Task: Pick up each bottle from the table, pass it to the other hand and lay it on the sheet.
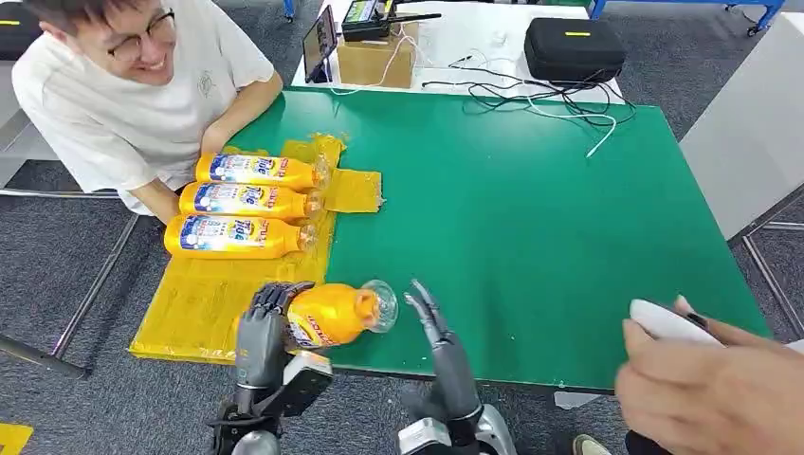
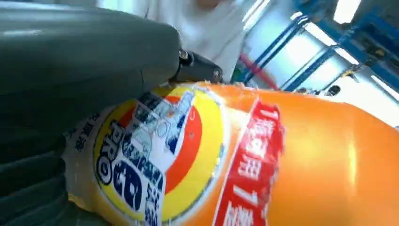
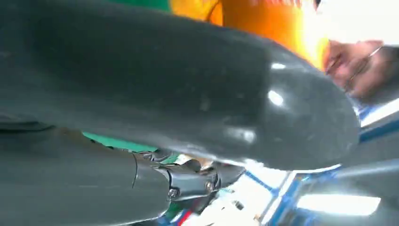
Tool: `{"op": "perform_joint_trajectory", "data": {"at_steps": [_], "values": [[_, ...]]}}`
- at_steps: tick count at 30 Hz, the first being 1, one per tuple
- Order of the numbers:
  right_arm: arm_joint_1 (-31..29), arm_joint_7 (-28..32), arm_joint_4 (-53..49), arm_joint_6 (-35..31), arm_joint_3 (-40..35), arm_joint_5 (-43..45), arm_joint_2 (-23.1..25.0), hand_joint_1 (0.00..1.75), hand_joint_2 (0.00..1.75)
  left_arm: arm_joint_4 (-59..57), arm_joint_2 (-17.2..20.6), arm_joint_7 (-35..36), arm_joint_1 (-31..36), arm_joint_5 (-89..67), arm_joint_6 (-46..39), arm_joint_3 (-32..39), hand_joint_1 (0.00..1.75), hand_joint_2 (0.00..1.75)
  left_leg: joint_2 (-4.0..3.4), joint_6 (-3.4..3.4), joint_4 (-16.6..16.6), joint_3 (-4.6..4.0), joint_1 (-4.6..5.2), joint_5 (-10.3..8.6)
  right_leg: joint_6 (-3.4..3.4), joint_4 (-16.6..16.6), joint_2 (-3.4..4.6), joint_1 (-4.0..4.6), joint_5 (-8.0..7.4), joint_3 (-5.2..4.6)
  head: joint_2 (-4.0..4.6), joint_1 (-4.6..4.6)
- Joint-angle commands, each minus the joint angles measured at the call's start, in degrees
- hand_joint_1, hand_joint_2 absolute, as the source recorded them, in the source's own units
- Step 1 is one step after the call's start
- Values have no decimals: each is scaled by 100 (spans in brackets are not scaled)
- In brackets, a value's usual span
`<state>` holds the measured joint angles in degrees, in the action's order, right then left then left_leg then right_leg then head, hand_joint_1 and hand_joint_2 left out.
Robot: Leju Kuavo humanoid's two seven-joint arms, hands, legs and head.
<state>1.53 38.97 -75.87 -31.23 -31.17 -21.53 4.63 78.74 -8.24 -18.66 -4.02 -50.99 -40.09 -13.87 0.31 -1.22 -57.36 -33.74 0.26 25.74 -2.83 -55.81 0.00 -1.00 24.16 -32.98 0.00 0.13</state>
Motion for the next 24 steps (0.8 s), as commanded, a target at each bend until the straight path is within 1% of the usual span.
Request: {"op": "perform_joint_trajectory", "data": {"at_steps": [1, 2, 6, 8, 9, 10, 14, 15, 16, 17, 19, 20, 21, 22, 23, 24], "values": [[111, 101, 225, 35, 512, 258, 127, 0, 0, -2008, 251, 926, 1138, -962, 15, 1055, 175, 175, 5, 9, 13, 19, -4, -5, 11, 9, -9, 4, -2, 20, -2, 0], [105, 103, 233, 50, 521, 295, 141, 0, 0, -2125, 292, 1017, 1205, -1035, 13, 1037, 175, 175, 4, 13, 11, 24, -8, -4, 16, 9, -10, 8, 0, 26, 0, 4], [109, 103, 289, 51, 642, 422, 174, 0, 0, -2618, 622, 1618, 1572, -1456, 497, 872, 175, 175, 6, 7, 10, 15, -4, -6, 11, 6, -10, 4, -1, 17, 0, 0], [111, 103, 289, 50, 673, 439, 167, 0, 0, -2754, 695, 1682, 1678, -1480, 641, 860, 173, 175, 3, 10, 8, 18, -8, -4, 13, 6, -7, 8, 0, 23, 0, 0], [110, 103, 310, 38, 707, 456, 178, 0, 0, -2862, 738, 1746, 1758, -1519, 748, 842, 175, 175, -3, 8, 8, 16, -5, -3, 11, 4, -3, 5, 0, 19, 0, 2], [106, 103, 309, 62, 735, 510, 188, 0, 0, -3030, 787, 1828, 1860, -1562, 887, 824, 169, 175, -2, 12, 9, 25, -10, 0, 15, 7, -6, 9, 2, 29, 0, 0], [87, 103, 360, 52, 797, 583, 220, 0, 0, -3393, 888, 1847, 2096, -1570, 1234, 743, 162, 175, -3, 12, 6, 23, -9, -1, 14, 3, -1, 8, 0, 27, 0, 0], [81, 103, 368, 49, 832, 653, 225, 0, 0, -3524, 931, 1862, 2183, -1578, 1448, 676, 145, 175, -2, 14, 10, 28, -9, -2, 17, 6, -2, 9, -1, 32, -2, 2], [95, 103, 368, 43, 874, 698, 244, 0, 0, -3541, 946, 1866, 2202, -1578, 1568, 639, 141, 175, -5, 15, 11, 31, -10, -2, 18, 7, 0, 9, -1, 33, 0, 0], [95, 103, 368, 43, 874, 698, 244, 0, 0, -3541, 946, 1866, 2202, -1578, 1568, 639, 103, 175, -2, 11, 7, 22, -8, -4, 14, 4, -2, 8, -2, 26, 0, 2], [102, 103, 369, 66, 947, 788, 268, 0, 0, -3511, 991, 1921, 2217, -1600, 1829, 552, 68, 175, 0, 11, 8, 28, -7, -4, 14, 4, -3, 7, -2, 30, -2, 0], [102, 103, 369, 66, 947, 788, 268, 0, 0, -3511, 991, 1921, 2217, -1600, 1829, 552, 37, 175, 4, 8, 7, 28, -4, -5, 10, 1, -1, 3, -2, 30, 0, 0], [95, 103, 378, 65, 973, 808, 281, 0, 0, -3468, 1007, 1927, 2214, -1602, 1911, 523, 10, 175, -2, 8, 8, 36, -3, -4, 10, 1, 4, 3, -3, 36, 0, 2], [93, 103, 371, 78, 979, 813, 279, 0, 0, -3368, 1022, 1918, 2191, -1538, 2103, 480, 3, 175, -6, 12, 10, 42, -7, -5, 16, 2, 7, 7, -5, 42, 0, 2], [93, 103, 371, 78, 979, 813, 279, 0, 0, -3368, 1022, 1918, 2191, -1538, 2103, 480, 3, 175, -2, 8, 9, 47, -4, -4, 10, 1, 4, 3, -3, 48, 0, 2], [85, 103, 372, 100, 989, 829, 280, 0, 0, -3273, 1020, 1874, 2163, -1403, 2291, 446, 0, 175, -4, 13, 11, 51, -9, -7, 17, 5, 5, 9, -7, 53, -2, 0]]}}
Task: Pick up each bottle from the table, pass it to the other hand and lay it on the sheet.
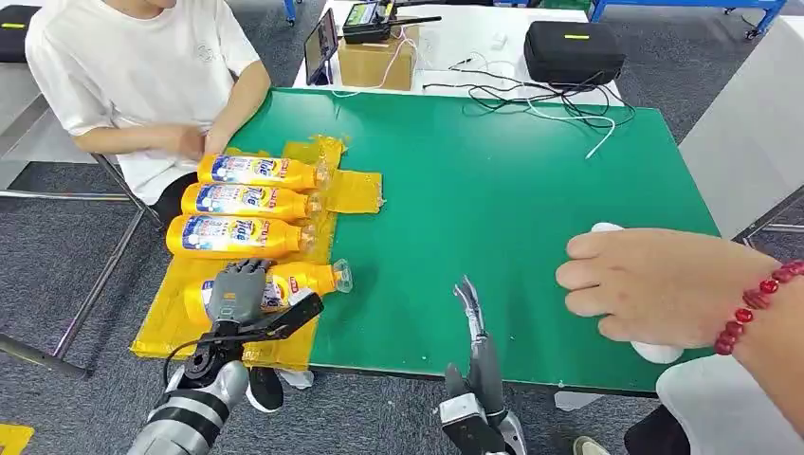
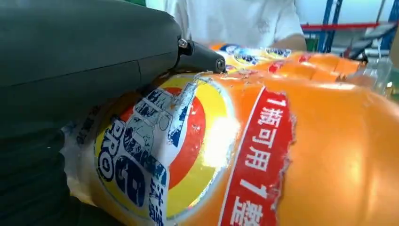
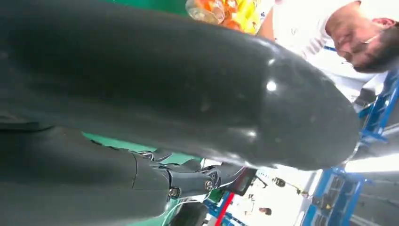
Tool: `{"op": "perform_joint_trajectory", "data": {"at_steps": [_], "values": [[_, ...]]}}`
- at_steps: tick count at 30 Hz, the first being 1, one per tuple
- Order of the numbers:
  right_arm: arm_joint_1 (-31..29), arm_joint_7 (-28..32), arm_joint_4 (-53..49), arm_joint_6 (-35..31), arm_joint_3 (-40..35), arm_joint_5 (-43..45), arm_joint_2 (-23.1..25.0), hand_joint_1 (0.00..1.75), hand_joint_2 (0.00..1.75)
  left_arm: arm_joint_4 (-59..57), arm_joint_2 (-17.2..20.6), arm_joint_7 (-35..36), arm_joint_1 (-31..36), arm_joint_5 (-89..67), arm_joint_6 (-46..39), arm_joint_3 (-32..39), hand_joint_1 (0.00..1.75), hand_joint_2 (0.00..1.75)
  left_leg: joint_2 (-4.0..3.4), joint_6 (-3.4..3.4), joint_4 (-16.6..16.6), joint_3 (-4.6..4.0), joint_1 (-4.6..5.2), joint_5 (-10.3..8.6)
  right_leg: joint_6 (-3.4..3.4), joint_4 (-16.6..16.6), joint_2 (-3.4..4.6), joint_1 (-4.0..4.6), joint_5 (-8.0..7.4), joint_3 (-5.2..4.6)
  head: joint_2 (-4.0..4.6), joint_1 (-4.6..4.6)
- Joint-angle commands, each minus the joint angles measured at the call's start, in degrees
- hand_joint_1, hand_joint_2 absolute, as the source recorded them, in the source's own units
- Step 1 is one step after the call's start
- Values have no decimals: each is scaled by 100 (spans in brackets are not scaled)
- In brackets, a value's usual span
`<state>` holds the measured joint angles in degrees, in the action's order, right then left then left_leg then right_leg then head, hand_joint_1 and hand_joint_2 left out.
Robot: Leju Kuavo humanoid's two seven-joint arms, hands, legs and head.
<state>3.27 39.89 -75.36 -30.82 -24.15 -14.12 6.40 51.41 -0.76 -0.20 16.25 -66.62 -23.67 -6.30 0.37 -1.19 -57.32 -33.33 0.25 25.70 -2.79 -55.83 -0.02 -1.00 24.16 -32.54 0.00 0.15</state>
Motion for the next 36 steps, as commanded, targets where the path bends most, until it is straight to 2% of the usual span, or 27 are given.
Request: {"op": "perform_joint_trajectory", "data": {"at_steps": [1, 7, 13, 20, 28, 33, 35, 36], "values": [[-90, 11, 320, 70, 290, 89, 102, 0, 0, -484, 283, -5, 114, 243, 748, -344, 0, 175, -9, 9, 6, 14, -5, -5, 13, 5, 6, 6, -5, 12, 0, -2], [-120, 11, 338, 138, 330, 60, 100, 0, 0, -194, 307, -119, 14, 625, 1043, -533, 0, 175, -17, 13, 10, 38, -7, -6, 16, 11, 15, 8, -9, 37, 0, -2], [-95, 11, 381, 190, 357, -28, 94, 0, 0, 738, 88, -684, -317, 1601, 928, -627, 0, 175, -4, 7, 5, 47, -1, -3, 9, 4, 5, 1, -1, 49, 0, -2], [-89, 11, 433, 148, 254, -83, 29, 0, 0, 1938, -90, -1335, -781, 2814, 742, -1063, 0, 175, 1, 9, -5, 16, -7, 3, 12, 5, -2, 7, 4, 23, -2, -2], [-67, 11, 432, -6, 164, -147, -51, 0, 0, 2951, -267, -2066, -1108, 4235, 383, -1205, 0, 175, -2, 10, -7, -17, -7, 5, 13, 3, -3, 8, 5, -15, 0, 0], [-54, 11, 419, -17, 153, -141, -59, 0, 0, 3021, -257, -2057, -1133, 4235, 385, -1251, 0, 175, -3, 6, -2, -27, -2, -1, 6, 3, -1, 3, 0, -27, -2, -2], [-27, 11, 323, -215, 91, -107, -84, 0, 0, 3278, -384, -2400, -1261, 4842, 260, -1202, 0, 175, -6, 8, -5, -23, -5, 3, 9, 2, 1, 6, 3, -21, -2, -2], [-3, 11, 114, -517, -7, -78, -122, 0, 0, 3525, -511, -2665, -1361, 5370, 314, -1186, 0, 175, -6, 6, -5, -31, -2, 0, 6, 2, -1, 3, 1, -31, 0, 0]]}}
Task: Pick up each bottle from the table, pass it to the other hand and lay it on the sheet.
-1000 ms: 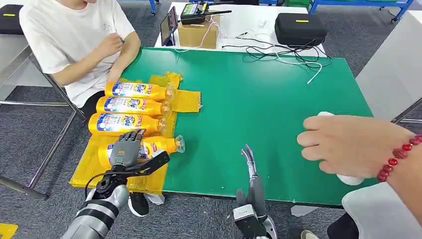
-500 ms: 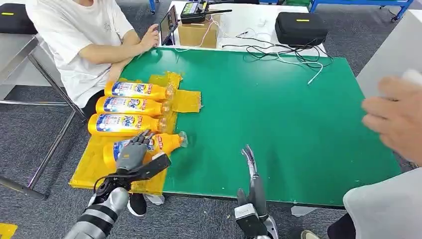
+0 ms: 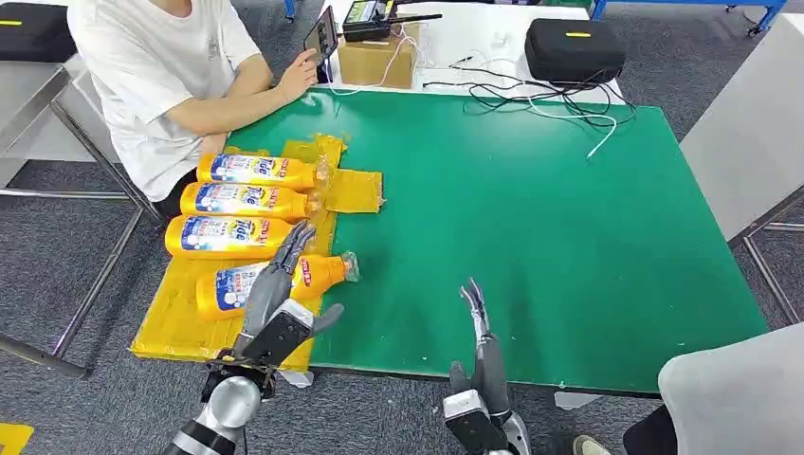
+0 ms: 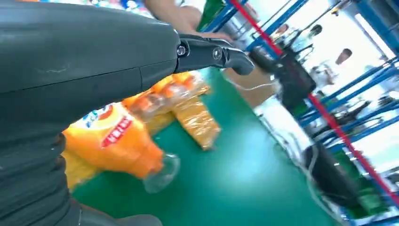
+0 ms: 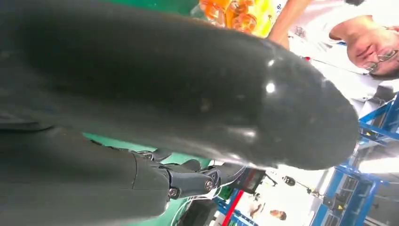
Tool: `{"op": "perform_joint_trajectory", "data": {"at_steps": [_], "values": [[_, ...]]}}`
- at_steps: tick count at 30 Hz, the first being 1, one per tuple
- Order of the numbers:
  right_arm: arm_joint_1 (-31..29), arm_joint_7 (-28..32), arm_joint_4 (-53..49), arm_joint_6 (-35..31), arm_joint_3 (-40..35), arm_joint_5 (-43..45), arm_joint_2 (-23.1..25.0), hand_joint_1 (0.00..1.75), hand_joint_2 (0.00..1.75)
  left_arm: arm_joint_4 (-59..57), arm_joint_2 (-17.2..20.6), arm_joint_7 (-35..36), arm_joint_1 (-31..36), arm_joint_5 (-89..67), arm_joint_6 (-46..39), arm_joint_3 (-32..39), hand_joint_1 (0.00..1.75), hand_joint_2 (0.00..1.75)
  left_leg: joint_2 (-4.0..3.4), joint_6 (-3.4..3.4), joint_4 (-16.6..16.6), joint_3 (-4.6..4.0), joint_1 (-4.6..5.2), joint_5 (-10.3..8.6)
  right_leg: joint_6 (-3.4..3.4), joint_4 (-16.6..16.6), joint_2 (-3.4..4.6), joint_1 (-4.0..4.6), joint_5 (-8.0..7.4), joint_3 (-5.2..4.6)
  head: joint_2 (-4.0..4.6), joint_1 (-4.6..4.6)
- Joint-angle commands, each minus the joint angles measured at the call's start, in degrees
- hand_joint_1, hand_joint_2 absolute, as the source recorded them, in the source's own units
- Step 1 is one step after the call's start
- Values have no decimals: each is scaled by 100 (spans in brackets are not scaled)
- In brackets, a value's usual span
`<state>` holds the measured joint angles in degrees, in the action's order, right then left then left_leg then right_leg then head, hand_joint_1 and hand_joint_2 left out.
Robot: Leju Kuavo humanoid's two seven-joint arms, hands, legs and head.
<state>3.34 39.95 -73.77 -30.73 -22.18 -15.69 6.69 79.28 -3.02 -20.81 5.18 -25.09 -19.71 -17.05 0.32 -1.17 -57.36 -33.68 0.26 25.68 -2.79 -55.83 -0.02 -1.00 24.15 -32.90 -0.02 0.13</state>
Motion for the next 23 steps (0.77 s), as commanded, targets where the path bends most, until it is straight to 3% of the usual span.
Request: {"op": "perform_joint_trajectory", "data": {"at_steps": [1, 4, 5, 10, 23], "values": [[-6, 5, -176, -824, -339, 158, -198, 0, 0, 966, -348, -720, -360, 1720, 33, -151, 0, 175, 0, 7, -3, 12, -7, 8, 10, 3, -3, 8, 6, 16, 2, 0], [161, 5, -643, -927, -6, -258, 40, 0, 0, 1461, -418, -875, -749, 2450, 315, -498, 0, 175, -2, 5, -13, 1, -6, 13, 8, -6, 0, 6, 10, 5, 2, 0], [203, 5, -742, -927, 72, -384, 103, 0, 175, 1492, -454, -983, -931, 2555, 359, -611, 0, 175, -3, 4, -9, 0, -2, 11, 7, -6, 1, 3, 9, 3, 0, 0], [324, 5, -982, -927, 245, -596, 231, 0, 175, 960, -460, -1243, -1081, 3421, 729, -759, 0, 175, 0, 5, 1, 12, 1, 11, 7, 3, -2, 0, 9, 14, 2, 2], [345, 5, -970, -927, 54, -653, 301, 0, 175, 243, -529, -1531, -813, 3128, 163, -906, 0, 175, 3, 6, 5, 14, -4, 9, 9, 8, -6, 5, 7, 16, 2, 2]]}}
